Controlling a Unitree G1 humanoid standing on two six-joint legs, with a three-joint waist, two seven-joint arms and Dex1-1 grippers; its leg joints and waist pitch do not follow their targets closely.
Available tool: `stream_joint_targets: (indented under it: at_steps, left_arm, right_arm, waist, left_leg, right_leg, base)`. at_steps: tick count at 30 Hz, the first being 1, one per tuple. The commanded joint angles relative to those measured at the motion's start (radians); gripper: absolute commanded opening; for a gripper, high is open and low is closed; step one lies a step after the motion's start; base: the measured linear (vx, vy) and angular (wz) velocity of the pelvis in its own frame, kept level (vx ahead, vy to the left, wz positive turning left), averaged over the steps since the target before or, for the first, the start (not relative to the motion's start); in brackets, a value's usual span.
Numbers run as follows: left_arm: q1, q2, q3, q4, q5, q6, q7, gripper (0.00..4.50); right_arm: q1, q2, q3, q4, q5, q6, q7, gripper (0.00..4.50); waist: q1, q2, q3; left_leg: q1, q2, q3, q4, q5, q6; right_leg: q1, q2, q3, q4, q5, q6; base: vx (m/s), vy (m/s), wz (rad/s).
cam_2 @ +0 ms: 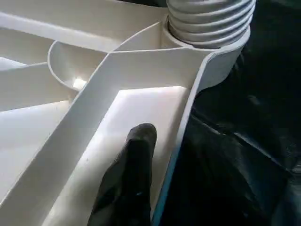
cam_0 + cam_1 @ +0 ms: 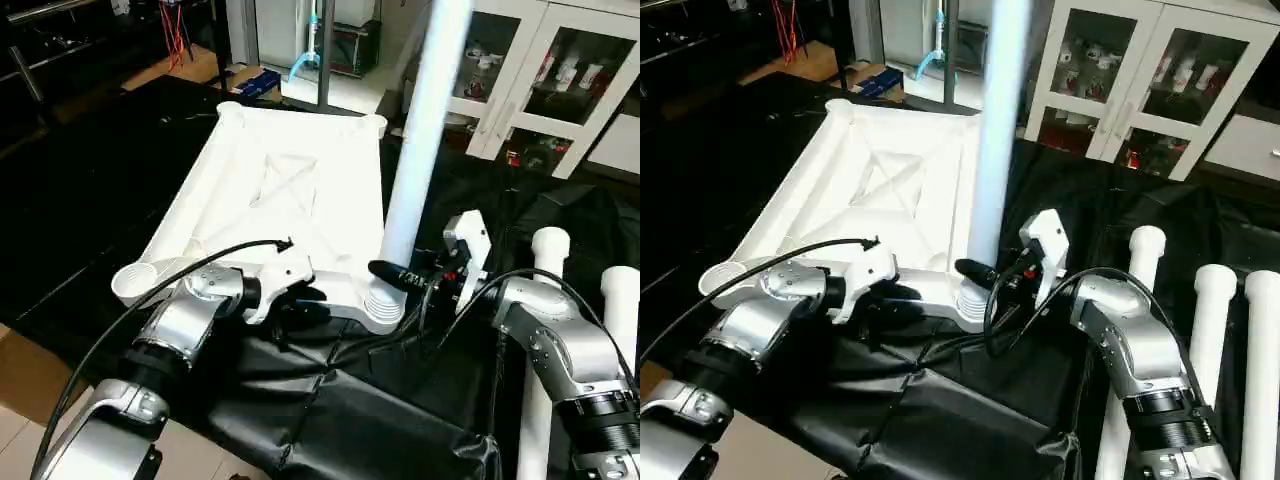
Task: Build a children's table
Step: Insert table leg to table base
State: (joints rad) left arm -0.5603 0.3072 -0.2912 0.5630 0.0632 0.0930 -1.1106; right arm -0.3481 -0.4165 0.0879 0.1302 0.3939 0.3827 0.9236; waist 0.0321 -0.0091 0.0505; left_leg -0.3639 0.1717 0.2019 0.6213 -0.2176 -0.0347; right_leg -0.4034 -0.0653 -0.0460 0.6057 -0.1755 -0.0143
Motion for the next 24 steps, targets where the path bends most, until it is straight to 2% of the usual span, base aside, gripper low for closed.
stream_joint_targets:
  at_steps: [1,4,6,9,12,15,16,24]
  left_arm:
    - [0.017,-0.025,-0.035,-0.018,-0.029,0.014,-0.039,0.8]
    - [0.018,-0.026,-0.035,-0.021,-0.029,0.017,-0.036,0.8]
    - [0.017,-0.023,-0.027,-0.027,-0.031,0.022,-0.027,0.8]
    - [0.022,-0.018,-0.018,-0.038,-0.033,0.032,-0.021,0.8]
    - [0.028,-0.013,-0.01,-0.048,-0.035,0.04,-0.018,0.8]
    - [0.031,-0.01,0.0,-0.053,-0.042,0.05,-0.016,0.8]
    - [0.032,-0.009,0.002,-0.055,-0.043,0.052,-0.016,0.8]
    - [0.036,-0.007,0.015,-0.067,-0.049,0.066,-0.006,0.8]
  right_arm:
    - [0.033,-0.009,0.042,0.031,-0.037,0.032,0.004,1.83]
    - [0.039,-0.005,0.032,0.05,-0.049,0.016,-0.01,1.83]
    - [0.058,0.008,0.002,0.065,-0.06,-0.023,-0.051,1.83]
    - [0.081,0.023,-0.03,0.06,-0.048,-0.042,-0.094,1.83]
    - [0.105,0.034,-0.051,0.047,-0.036,-0.046,-0.117,1.83]
    - [0.124,0.055,-0.076,0.046,-0.027,-0.055,-0.142,1.83]
    - [0.131,0.062,-0.085,0.053,-0.026,-0.064,-0.152,1.83]
    - [0.19,0.079,-0.09,0.046,-0.047,-0.122,-0.19,1.83]
  waist:
    - [-0.007,-0.009,-0.054]
    - [-0.007,-0.01,-0.053]
    - [-0.007,-0.01,-0.054]
    - [-0.007,-0.013,-0.054]
    - [-0.007,-0.011,-0.054]
    - [-0.011,-0.016,-0.055]
    - [-0.01,-0.014,-0.054]
    - [-0.008,-0.018,-0.053]
  left_leg:
    - [0.014,0.068,-0.032,-0.089,-0.199,0.034]
    - [0.014,0.067,-0.033,-0.09,-0.213,0.027]
    - [0.015,0.068,-0.034,-0.09,-0.213,0.024]
    - [0.013,0.069,-0.035,-0.093,-0.212,0.023]
    - [0.015,0.07,-0.036,-0.096,-0.23,0.018]
    - [0.015,0.07,-0.037,-0.098,-0.244,0.012]
    - [0.016,0.069,-0.036,-0.098,-0.249,0.011]
    - [0.015,0.07,-0.036,-0.1,-0.254,0.012]
  right_leg:
    - [0.035,-0.085,0.051,-0.082,-0.29,-0.215]
    - [0.035,-0.086,0.051,-0.085,-0.323,-0.205]
    - [0.033,-0.087,0.052,-0.085,-0.327,-0.198]
    - [0.034,-0.086,0.051,-0.084,-0.311,-0.199]
    - [0.031,-0.086,0.051,-0.087,-0.315,-0.196]
    - [0.031,-0.086,0.05,-0.088,-0.315,-0.195]
    - [0.029,-0.087,0.051,-0.089,-0.32,-0.194]
    - [0.029,-0.088,0.052,-0.092,-0.333,-0.183]
  base:
    - [0.0,0.0,0.0]
    - [0.0,0.0,0.0]
    - [0.0,0.0,0.0]
    - [0.0,0.0,0.0]
    - [0.0,0.0,0.0]
    - [0.0,0.0,0.0]
    - [0.0,0.0,0.0]
    - [0.0,0.0,0.0]
